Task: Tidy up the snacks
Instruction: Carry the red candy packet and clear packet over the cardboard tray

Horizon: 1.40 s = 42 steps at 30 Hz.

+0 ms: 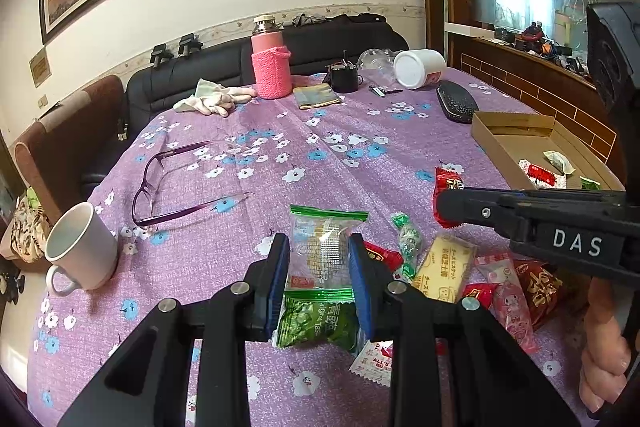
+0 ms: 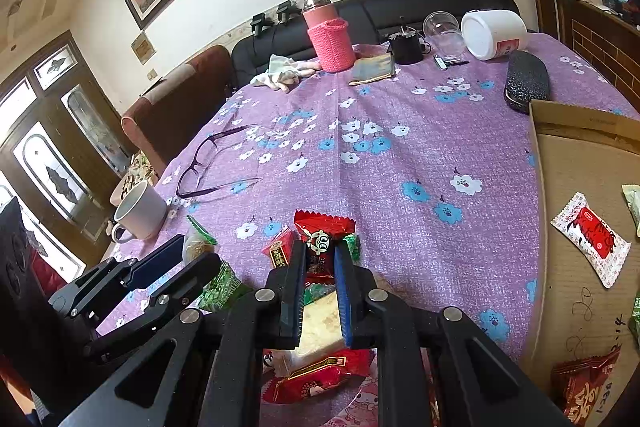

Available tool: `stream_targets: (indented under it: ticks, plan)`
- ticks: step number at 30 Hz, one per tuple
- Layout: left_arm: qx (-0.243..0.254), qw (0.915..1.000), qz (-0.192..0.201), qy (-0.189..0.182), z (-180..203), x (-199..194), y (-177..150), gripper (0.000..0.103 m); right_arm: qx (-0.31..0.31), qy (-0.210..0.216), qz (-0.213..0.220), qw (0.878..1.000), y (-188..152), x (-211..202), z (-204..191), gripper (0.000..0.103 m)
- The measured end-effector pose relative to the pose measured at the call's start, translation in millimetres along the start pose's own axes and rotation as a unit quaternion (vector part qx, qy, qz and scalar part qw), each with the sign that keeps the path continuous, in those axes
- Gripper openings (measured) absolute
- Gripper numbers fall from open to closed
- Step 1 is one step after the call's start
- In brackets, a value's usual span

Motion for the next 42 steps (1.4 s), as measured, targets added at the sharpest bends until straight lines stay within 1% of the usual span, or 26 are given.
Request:
stream_targets:
  ticks: [5, 12, 17, 19, 25, 28, 33, 39, 42]
  plan:
    - [0.000, 1.0000, 0.001, -0.003, 0.9, -0.7, 0.1, 0.029, 0.008, -0.004, 0.003, 1.000, 1.1, -0.8, 3.6, 0.015]
    - [-0.004, 0.9999, 0.002, -0.009, 1.1, -0.1, -0.7, 0.029, 0.036, -0.010, 0.032, 0.999, 9.8, -19.9, 18.0, 0.015]
    - [-0.008, 0.9998, -0.007, -0.014, 0.1, 3.8, -1.4, 0.029, 0.062, -0.021, 0.059, 0.996, 18.5, -39.5, 36.4, 0.015]
    - [-0.011, 0.9998, -0.007, -0.013, -1.0, 4.9, -1.0, 0.029, 0.072, -0.028, 0.071, 0.994, 21.7, -48.6, 45.1, 0.015]
    - [-0.024, 0.9991, -0.020, -0.027, -1.6, 7.0, -0.2, 0.029, 0.095, -0.059, 0.098, 0.989, 30.1, -69.0, 71.3, 0.015]
    - [-0.031, 0.9981, -0.030, -0.044, 1.0, 6.4, 2.0, 0.029, 0.103, -0.070, 0.104, 0.987, 31.9, -76.5, 81.0, 0.015]
    - [-0.018, 0.9976, -0.030, -0.059, 16.6, -0.3, 8.2, 0.029, 0.119, -0.082, 0.116, 0.983, 34.8, -88.7, 95.9, 0.014]
    - [-0.008, 0.9937, -0.043, -0.103, 53.5, -7.4, 22.9, 0.029, 0.146, -0.088, 0.130, 0.977, 35.3, -104.6, 114.0, 0.014]
    - [-0.004, 0.9900, -0.052, -0.131, 78.4, -12.3, 32.6, 0.029, 0.165, -0.096, 0.135, 0.972, 35.3, -112.6, 127.7, 0.014]
Point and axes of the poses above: each gripper's, at about its wrist camera, not at the fingertips, and x roughly the way its jaws point, z to its right, y to its top, the point moved 4 cm from there along x, roughly the way its jaws point, and after that the axes turned 11 degrees about y, right-handed, at the moved point
